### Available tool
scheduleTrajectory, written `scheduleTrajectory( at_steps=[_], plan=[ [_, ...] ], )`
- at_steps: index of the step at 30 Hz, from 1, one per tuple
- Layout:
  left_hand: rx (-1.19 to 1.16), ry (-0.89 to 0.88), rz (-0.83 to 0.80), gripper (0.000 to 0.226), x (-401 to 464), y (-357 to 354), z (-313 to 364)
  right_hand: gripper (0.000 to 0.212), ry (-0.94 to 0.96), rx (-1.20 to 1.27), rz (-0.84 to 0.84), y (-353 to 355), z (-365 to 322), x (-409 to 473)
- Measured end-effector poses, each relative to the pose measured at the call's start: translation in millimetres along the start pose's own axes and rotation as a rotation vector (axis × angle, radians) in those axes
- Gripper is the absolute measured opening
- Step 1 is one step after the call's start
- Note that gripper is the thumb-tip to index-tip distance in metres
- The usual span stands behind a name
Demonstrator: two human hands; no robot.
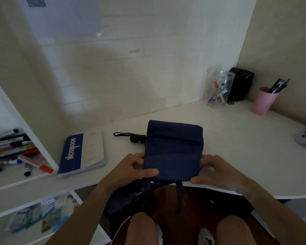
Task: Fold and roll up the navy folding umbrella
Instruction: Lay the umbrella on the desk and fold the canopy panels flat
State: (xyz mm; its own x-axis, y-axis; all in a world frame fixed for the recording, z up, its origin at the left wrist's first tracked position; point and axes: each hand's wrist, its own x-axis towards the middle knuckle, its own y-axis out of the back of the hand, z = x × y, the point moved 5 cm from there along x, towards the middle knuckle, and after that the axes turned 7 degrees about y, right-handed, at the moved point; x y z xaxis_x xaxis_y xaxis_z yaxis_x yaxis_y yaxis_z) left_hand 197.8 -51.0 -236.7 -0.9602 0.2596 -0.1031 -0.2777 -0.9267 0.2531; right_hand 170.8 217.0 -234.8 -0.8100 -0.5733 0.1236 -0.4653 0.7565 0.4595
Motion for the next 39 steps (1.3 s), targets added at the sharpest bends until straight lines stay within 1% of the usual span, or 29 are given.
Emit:
scheduleTrajectory(
  at_steps=[1,2,4,6,8,11,13,14,16,17,18,19,20,21,22,23,24,25,26,27,28,29,31,33,35,36,37,39],
  plan=[
    [-0.012,0.014,0.019,0.015,1.0,-0.3,-2.1,0.014,-0.012,0.037,0.038,1.8,0.5,0.5],
    [-0.036,0.035,0.046,0.011,1.6,-0.9,0.6,0.018,-0.025,0.090,0.102,5.9,-0.1,2.5],
    [-0.016,0.043,0.153,0.023,10.0,3.0,3.3,0.030,-0.048,0.184,0.248,15.3,-1.2,9.6],
    [0.064,-0.003,0.289,0.020,18.5,10.1,13.9,0.037,-0.049,0.171,0.320,19.7,-7.0,21.4],
    [0.089,-0.072,0.343,0.018,28.4,14.2,29.0,0.039,-0.041,0.137,0.383,25.6,-14.6,35.1],
    [-0.012,-0.124,0.325,0.027,43.1,19.6,52.8,0.026,-0.048,0.223,0.506,40.8,-23.5,54.9],
    [-0.060,-0.140,0.290,0.032,50.1,22.1,62.7,0.028,-0.055,0.249,0.591,49.4,-27.4,64.8],
    [-0.081,-0.148,0.261,0.034,51.4,20.8,65.2,0.028,-0.057,0.244,0.607,50.8,-28.4,67.7],
    [-0.114,-0.142,0.191,0.043,52.9,17.3,62.2,0.026,-0.053,0.262,0.575,47.9,-28.5,70.7],
    [-0.092,-0.127,0.175,0.050,53.6,16.9,58.1,0.029,-0.060,0.302,0.537,43.9,-27.3,71.1],
    [-0.034,-0.110,0.180,0.059,54.2,17.7,54.5,0.037,-0.068,0.329,0.508,40.9,-24.0,71.6],
    [0.059,-0.087,0.221,0.070,54.6,19.4,49.6,0.047,-0.083,0.331,0.496,39.7,-18.4,72.1],
    [0.155,-0.060,0.305,0.081,54.0,21.4,44.4,0.057,-0.101,0.322,0.495,39.6,-12.8,72.6],
    [0.255,-0.065,0.432,0.088,52.8,23.7,40.1,0.063,-0.119,0.314,0.504,40.0,-7.9,73.3],
    [0.363,-0.127,0.576,0.091,49.1,23.7,37.4,0.067,-0.131,0.307,0.518,40.9,-3.9,74.6],
    [0.493,-0.254,0.708,0.086,42.6,19.1,37.7,0.067,-0.141,0.303,0.538,42.0,-0.9,76.1],
    [0.644,-0.411,0.784,0.076,35.2,8.4,40.6,0.065,-0.151,0.296,0.563,43.4,1.5,78.4],
    [0.806,-0.557,0.778,0.066,30.3,-5.5,43.5,0.061,-0.158,0.290,0.594,45.5,2.7,81.5],
    [0.959,-0.669,0.701,0.056,29.0,-19.8,43.4,0.055,-0.165,0.272,0.627,47.9,3.4,85.5],
    [1.082,-0.738,0.588,0.048,30.7,-30.7,40.4,0.049,-0.166,0.242,0.656,50.9,3.6,90.9],
    [1.171,-0.758,0.470,0.045,34.4,-37.0,36.6,0.046,-0.170,0.210,0.681,54.3,4.1,97.2],
    [1.229,-0.740,0.368,0.047,39.2,-39.9,31.2,0.046,-0.179,0.195,0.697,57.3,4.9,103.4],
    [1.274,-0.662,0.249,0.053,45.0,-38.9,21.5,0.058,-0.232,0.222,0.675,61.3,6.2,112.9],
    [1.236,-0.632,0.194,0.046,43.5,-36.9,15.9,0.082,-0.291,0.285,0.589,61.9,7.0,114.8],
    [1.217,-0.616,0.198,0.035,40.6,-34.3,12.2,0.099,-0.295,0.283,0.469,60.7,7.4,110.1],
    [1.212,-0.610,0.221,0.031,40.3,-33.8,12.5,0.103,-0.276,0.262,0.416,60.4,7.4,107.3],
    [1.202,-0.604,0.245,0.030,41.1,-34.7,13.0,0.101,-0.253,0.243,0.383,60.9,8.3,104.5],
    [1.188,-0.569,0.277,0.037,45.7,-40.1,14.1,0.091,-0.211,0.243,0.385,63.6,12.0,102.7]
  ],
)
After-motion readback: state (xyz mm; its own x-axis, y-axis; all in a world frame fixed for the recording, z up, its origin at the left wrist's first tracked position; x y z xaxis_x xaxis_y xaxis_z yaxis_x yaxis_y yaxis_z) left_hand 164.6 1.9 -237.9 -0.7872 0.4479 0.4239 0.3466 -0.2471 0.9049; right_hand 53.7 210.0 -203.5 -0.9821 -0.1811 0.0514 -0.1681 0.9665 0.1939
